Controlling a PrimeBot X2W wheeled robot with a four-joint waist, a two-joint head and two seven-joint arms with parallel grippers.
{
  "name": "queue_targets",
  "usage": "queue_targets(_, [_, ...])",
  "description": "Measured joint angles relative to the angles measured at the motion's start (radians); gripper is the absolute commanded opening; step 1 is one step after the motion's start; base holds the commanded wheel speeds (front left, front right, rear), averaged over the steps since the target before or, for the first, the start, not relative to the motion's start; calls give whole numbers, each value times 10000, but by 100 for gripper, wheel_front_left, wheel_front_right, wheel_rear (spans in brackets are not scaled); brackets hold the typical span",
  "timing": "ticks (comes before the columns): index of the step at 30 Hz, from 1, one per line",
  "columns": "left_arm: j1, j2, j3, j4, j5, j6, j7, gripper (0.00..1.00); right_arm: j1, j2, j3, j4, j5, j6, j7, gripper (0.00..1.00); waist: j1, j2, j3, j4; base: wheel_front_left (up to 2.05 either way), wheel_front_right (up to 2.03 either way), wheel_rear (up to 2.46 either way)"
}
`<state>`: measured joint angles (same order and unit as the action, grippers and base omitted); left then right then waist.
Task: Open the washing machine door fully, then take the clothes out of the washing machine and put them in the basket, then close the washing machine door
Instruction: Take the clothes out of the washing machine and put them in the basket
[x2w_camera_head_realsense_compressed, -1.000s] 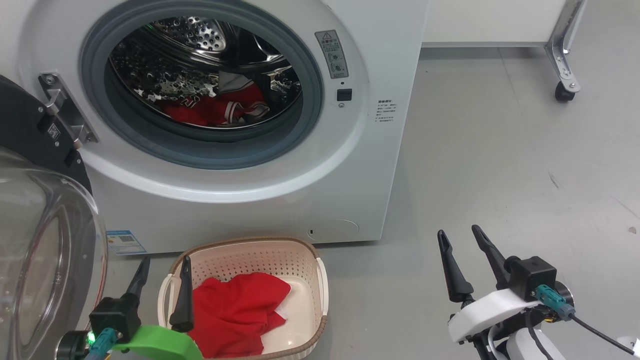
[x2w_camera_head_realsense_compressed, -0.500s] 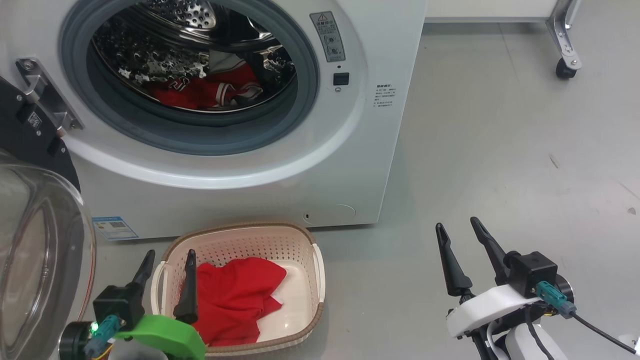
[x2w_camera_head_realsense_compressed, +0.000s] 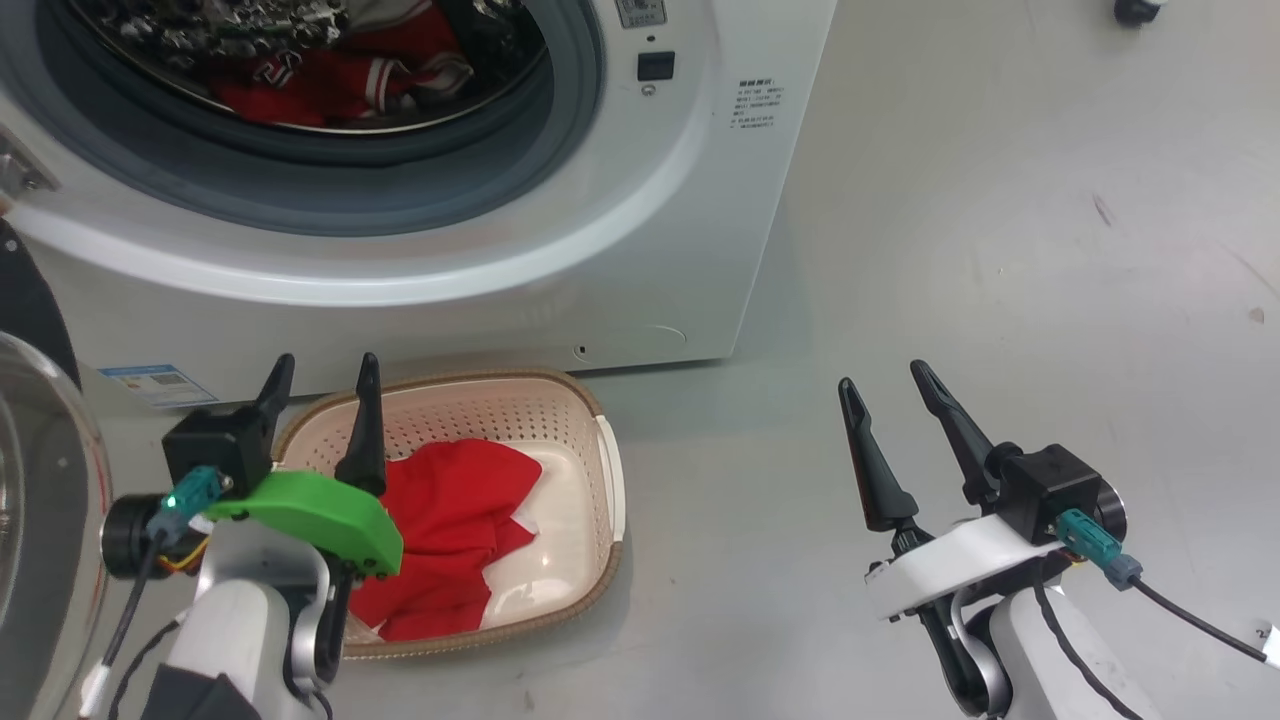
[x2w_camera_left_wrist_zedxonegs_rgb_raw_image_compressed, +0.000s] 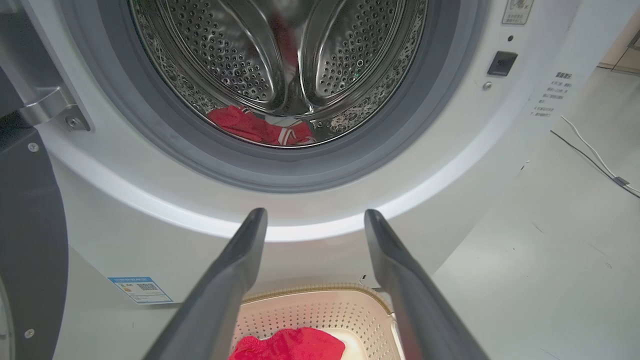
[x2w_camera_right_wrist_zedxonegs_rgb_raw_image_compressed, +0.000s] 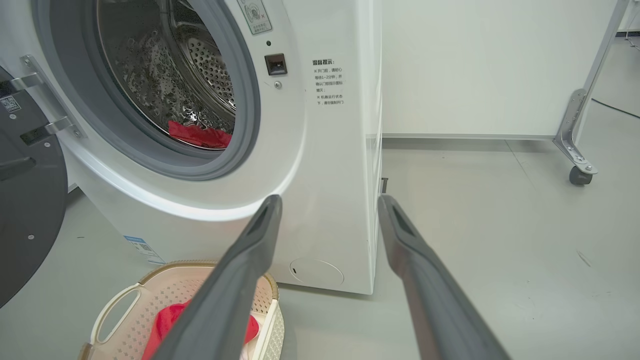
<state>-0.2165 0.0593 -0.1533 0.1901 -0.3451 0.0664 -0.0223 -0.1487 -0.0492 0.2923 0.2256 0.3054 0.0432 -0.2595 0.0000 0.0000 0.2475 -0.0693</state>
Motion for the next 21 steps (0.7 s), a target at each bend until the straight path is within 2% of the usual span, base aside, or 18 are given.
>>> queue_targets(6, [-1253,272,-113,564,174,-50,686,100,-451,-2,334,-244,119,0,0,100,0,0,787,-268,0,0,0])
queue_targets(14, [-3189,953,-226,1168,397,-407,1925,100,-1110,-10,723,-623,593,-4,0,100,0,0,1877,-713,0,0,0])
queue_targets(21, [-4939,1894,-67,1603,918,-456,2763,100,-1793,-15,1093,-917,1060,-31,0,100,1,0,2807,-1150,0,0,0])
